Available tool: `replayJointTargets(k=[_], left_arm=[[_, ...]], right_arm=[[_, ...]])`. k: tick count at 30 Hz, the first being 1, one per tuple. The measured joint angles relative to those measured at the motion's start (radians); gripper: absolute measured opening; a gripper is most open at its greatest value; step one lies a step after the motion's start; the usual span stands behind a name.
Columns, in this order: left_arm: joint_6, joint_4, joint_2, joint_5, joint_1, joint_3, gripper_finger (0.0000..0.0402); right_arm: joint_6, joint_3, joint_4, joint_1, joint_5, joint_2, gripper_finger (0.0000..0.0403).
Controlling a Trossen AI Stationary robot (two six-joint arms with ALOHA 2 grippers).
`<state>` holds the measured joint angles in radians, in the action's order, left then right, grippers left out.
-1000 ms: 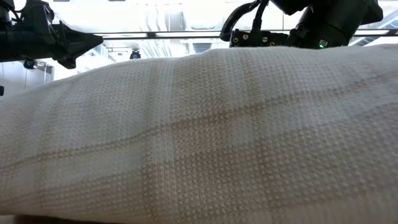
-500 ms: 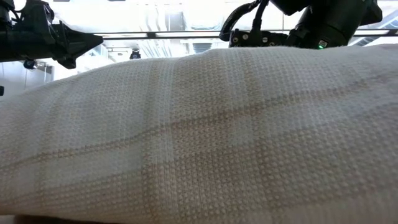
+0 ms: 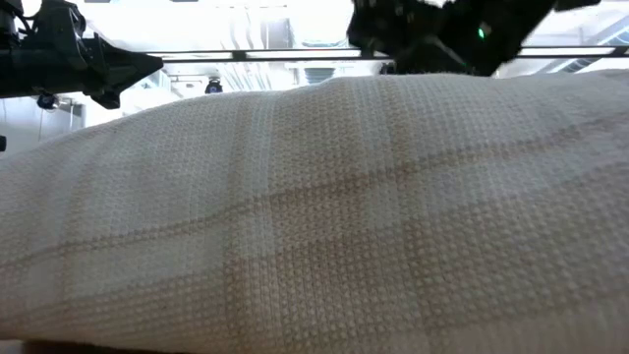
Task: Build produce basket
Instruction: Put the pink peach into the blue basket
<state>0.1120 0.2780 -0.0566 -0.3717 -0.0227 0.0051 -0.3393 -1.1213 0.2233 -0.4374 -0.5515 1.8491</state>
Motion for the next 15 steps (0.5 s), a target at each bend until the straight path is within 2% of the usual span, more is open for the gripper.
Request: replayJointTargets(k=[15], left_arm=[[0.000, 0.001, 0.000, 0.000, 0.001, 0.000, 0.0000]], right_arm=[[0.133, 0.006, -0.004, -0.001, -0.106, -0.214, 0.0059]])
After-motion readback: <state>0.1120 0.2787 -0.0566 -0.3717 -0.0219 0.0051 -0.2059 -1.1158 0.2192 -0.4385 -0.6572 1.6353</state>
